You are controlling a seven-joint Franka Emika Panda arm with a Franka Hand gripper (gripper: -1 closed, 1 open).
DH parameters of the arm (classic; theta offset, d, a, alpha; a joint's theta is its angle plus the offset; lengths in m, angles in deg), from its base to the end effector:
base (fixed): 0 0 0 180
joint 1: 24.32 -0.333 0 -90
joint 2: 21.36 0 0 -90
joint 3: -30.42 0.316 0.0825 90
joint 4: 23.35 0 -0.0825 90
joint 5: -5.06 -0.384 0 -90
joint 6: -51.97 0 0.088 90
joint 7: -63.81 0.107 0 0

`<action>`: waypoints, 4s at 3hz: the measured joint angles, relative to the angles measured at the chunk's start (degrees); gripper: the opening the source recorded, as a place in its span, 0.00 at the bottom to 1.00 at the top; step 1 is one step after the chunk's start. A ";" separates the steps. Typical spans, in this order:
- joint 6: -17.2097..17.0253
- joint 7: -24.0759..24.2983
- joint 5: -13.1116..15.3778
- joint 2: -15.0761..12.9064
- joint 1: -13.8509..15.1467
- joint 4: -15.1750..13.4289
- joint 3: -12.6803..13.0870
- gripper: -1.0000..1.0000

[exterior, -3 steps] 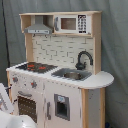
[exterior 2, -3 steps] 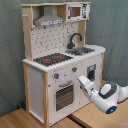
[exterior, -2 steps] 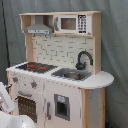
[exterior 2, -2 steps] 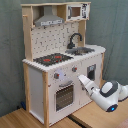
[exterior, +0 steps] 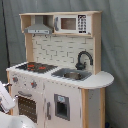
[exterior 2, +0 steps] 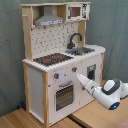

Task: Play with the kitchen

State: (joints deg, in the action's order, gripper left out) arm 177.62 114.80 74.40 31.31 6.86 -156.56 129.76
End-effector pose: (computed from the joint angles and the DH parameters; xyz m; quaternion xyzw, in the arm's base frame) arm 0.2281 0.4540 0.3012 0.4837 0.4085 0.4923 0.5974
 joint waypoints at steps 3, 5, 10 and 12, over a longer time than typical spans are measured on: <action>5.80 -17.99 1.06 -0.01 -5.48 -3.54 -4.38 1.00; 9.23 -27.90 1.10 -0.01 -10.25 -7.82 -7.58 1.00; 19.45 -43.27 7.23 0.09 -19.14 -17.69 -26.43 1.00; 26.47 -43.23 14.03 0.09 -17.90 -19.99 -30.98 1.00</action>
State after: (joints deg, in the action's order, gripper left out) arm 204.09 71.57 88.43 31.40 -11.03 -176.56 98.77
